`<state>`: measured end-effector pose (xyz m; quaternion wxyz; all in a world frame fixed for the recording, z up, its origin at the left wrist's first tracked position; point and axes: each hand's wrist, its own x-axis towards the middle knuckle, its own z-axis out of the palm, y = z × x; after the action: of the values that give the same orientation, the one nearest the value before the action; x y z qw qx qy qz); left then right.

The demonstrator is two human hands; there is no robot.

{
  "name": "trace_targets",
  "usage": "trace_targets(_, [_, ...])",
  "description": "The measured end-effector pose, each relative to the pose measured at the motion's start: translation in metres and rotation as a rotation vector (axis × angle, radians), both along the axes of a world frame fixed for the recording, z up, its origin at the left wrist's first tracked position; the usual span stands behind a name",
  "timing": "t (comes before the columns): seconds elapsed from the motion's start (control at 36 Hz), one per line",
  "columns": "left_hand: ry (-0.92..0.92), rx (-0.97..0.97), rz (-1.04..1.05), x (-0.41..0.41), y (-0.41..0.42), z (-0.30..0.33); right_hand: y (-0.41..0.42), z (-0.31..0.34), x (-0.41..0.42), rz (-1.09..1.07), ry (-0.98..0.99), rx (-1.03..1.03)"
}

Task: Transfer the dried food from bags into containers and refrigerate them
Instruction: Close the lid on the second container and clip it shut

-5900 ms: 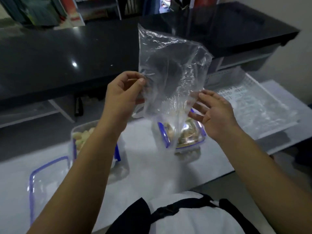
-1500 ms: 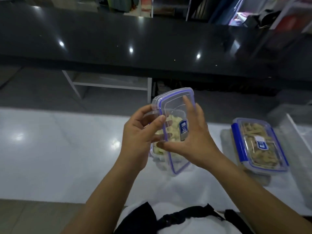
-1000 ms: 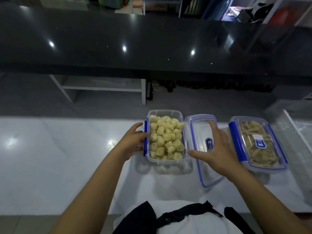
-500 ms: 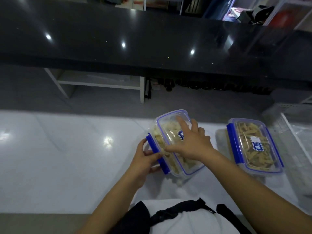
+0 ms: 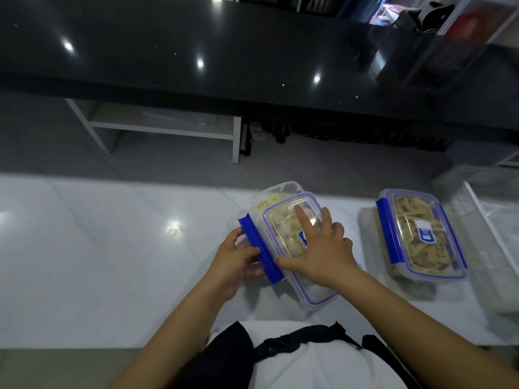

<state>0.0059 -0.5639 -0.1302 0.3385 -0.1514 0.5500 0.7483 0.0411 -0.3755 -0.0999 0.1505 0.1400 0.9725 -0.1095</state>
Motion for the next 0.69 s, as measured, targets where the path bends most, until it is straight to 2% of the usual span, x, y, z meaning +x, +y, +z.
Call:
trace_targets(0.11, [0.032, -0.03, -0.047, 0.0, 0.002, 0.002, -0.011, -0.002, -0.027, -0.029, 0.056, 0.008])
trace_targets(0.25, [0.031, -0.004, -0.007, -0.003, 0.001, 0.002, -0.021, -0.002, -0.056, -0.005, 0.024, 0.014])
trace_targets(0.5, [-0.003, 0.045, -0.027, 0.007, 0.0, -0.005, -0.014, -0.008, -0.018, -0.031, 0.013, 0.054])
trace_targets(0.69, [0.021, 0.048, -0.041, 0.006, -0.004, 0.0, -0.017, 0.006, -0.031, -0.045, -0.088, 0.01])
